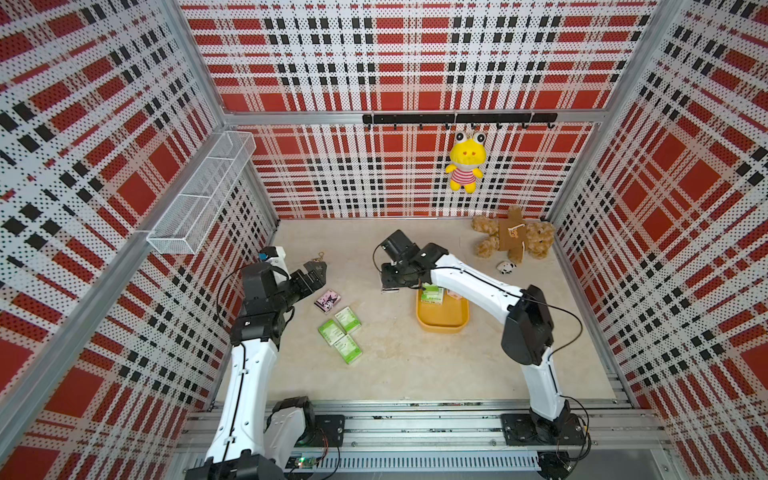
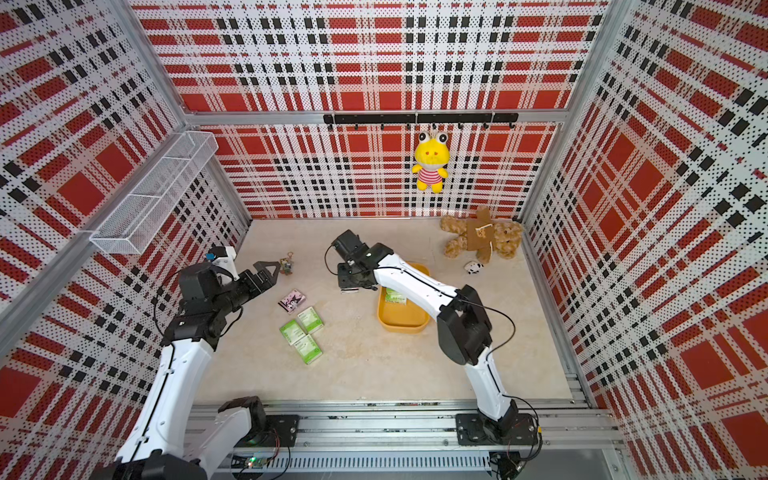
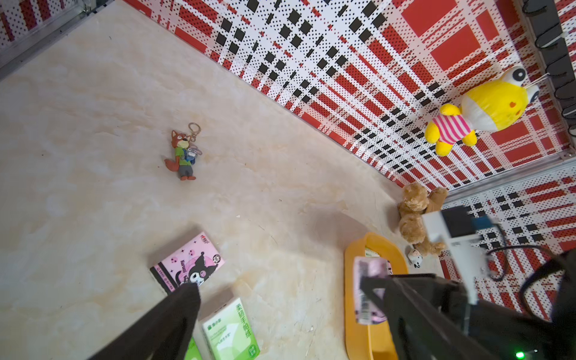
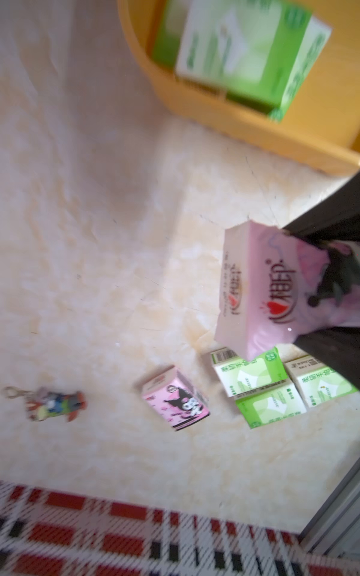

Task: Put the pocket tissues into the storage box
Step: Pick up the pocket tissues from the center of the board, then place the pocket tissues in the storage box.

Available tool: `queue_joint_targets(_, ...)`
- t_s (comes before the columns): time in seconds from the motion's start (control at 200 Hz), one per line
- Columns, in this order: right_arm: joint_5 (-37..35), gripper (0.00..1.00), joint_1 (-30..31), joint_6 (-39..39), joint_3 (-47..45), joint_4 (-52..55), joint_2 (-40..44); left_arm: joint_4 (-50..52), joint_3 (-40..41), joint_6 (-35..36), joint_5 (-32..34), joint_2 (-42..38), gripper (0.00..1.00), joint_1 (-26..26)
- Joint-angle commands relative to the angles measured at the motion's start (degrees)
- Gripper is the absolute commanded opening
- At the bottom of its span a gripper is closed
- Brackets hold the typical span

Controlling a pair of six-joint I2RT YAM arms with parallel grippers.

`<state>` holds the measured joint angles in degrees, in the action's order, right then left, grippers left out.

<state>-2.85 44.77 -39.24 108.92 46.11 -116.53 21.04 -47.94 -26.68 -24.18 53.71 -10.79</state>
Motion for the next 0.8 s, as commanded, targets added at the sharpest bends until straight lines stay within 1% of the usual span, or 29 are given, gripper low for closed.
queue_joint_targets(0.0,-3.24,0.43,-4.41,1.01,-6.11,-1.69,6.32,-1.09,-2.14,-0.22,-0.47,0.16,0.99,0.53)
queue_joint_targets(0.125,-3.93,0.43,-9.42,0.97,-13.17,-2.15,11.59,-1.09,-2.11,-0.31,-0.23,0.10,0.99,0.89)
queue_joint_targets(0.25,-4.56,0.43,-13.54,1.46,-17.42,-2.34,13.17,-1.09,-1.89,-0.32,-0.16,0.09,0.99,1.14)
queue_joint_targets(0.451,-6.41,0.44,-15.40,4.23,-16.69,-1.02,8.82,-1.09,-2.03,-0.31,-0.07,0.16,0.99,1.34)
queue_joint_targets(0.796,-6.06,0.47,-18.04,6.00,-17.08,-1.25,3.71,-1.14,-1.63,-0.20,-0.07,-0.10,0.99,1.34)
